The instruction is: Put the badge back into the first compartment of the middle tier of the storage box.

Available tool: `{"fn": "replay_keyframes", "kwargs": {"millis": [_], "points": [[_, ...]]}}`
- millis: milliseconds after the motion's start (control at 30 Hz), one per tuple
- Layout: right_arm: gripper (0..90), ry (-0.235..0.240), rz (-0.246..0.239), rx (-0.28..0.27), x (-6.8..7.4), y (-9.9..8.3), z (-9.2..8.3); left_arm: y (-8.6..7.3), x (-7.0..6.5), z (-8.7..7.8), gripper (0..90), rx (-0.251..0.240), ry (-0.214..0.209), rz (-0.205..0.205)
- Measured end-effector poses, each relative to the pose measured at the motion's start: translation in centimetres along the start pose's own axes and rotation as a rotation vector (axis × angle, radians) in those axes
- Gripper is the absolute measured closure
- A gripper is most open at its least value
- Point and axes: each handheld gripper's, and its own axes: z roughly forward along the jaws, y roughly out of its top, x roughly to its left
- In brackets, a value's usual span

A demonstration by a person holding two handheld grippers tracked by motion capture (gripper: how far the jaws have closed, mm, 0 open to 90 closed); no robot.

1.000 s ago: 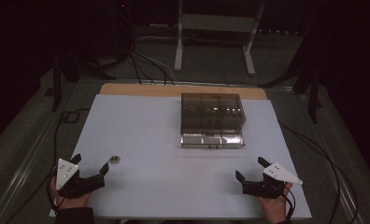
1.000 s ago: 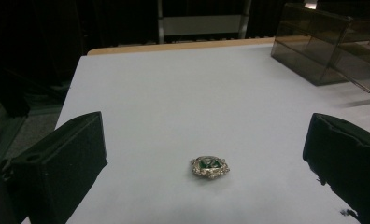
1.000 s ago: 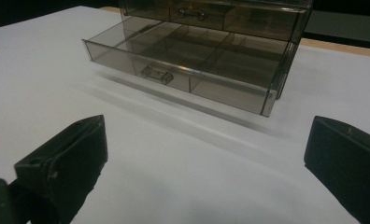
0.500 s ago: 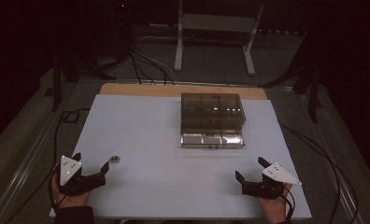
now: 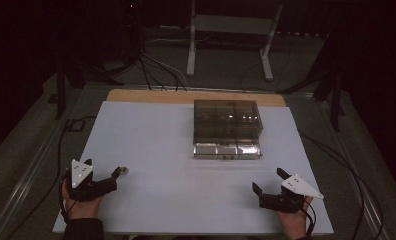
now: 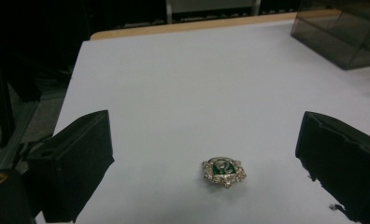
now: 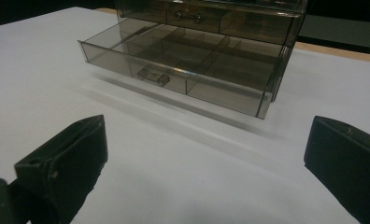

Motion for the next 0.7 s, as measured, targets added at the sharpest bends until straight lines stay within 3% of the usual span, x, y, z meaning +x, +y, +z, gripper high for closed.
{"fn": "replay_keyframes", "kwargs": {"millis": [200, 500, 700], "points": [[0.0, -0.001, 0.002, -0.001, 0.0, 0.0, 0.0, -0.1, 0.1, 0.5, 7.0, 0.020, 0.009, 0.003], [0.0, -0.002, 0.003, -0.002, -0.1, 0.0, 0.0, -0.6, 0.3, 1.5, 15.0, 0.093, -0.006, -0.025], [0.0, -0.006, 0.005, 0.001, -0.1, 0.0, 0.1, -0.6, 0.0, 3.0, 18.0, 0.157, 0.016, -0.041]]}}
